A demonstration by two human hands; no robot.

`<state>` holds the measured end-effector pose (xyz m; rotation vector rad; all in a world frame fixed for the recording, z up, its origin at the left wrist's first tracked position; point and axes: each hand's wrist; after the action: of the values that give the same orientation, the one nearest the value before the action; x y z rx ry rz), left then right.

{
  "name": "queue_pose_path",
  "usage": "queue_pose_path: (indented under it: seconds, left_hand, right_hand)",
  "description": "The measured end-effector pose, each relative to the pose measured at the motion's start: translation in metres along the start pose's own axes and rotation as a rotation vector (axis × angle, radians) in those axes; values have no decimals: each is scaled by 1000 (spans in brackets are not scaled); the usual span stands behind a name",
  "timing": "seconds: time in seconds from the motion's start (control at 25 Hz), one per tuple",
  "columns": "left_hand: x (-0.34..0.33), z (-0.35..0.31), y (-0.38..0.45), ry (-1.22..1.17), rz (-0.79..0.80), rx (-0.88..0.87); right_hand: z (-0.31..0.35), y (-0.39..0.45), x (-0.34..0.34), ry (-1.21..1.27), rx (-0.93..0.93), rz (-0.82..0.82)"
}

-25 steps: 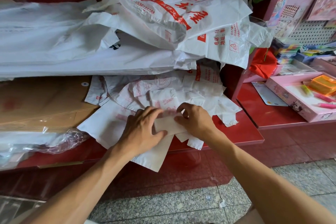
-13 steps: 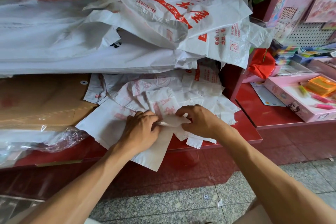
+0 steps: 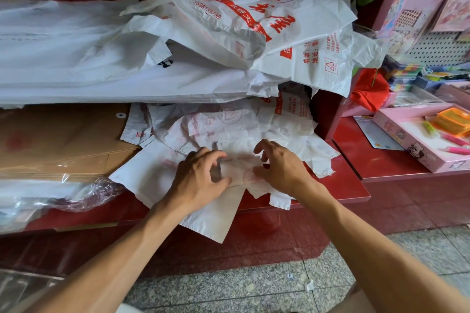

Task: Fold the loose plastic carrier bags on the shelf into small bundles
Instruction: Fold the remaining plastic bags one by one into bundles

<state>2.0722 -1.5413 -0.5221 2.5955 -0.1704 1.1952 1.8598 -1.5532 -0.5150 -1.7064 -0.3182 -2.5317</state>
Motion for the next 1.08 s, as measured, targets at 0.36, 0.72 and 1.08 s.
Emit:
queue_pose_path:
  seconds: [0.36, 0.72, 1.08]
  left_hand:
    - [-5, -7, -3, 225, 115, -110]
    - [-2, -4, 3, -139, -54, 32]
    - [-7, 8, -1, 250, -69, 3]
  right_hand:
    - [-11, -4, 20, -37, 114, 332]
    - [-2, -3, 18, 232, 43, 128]
    - [8, 7, -2, 87, -171, 193]
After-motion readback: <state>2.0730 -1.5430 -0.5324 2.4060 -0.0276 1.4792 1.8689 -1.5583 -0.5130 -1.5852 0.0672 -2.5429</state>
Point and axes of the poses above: each hand's wrist, its own y-axis towards the middle knuckle, its own x-axis out of the back of the hand, z = x × y, and after that the axes turned 7 degrees about -y, right-handed
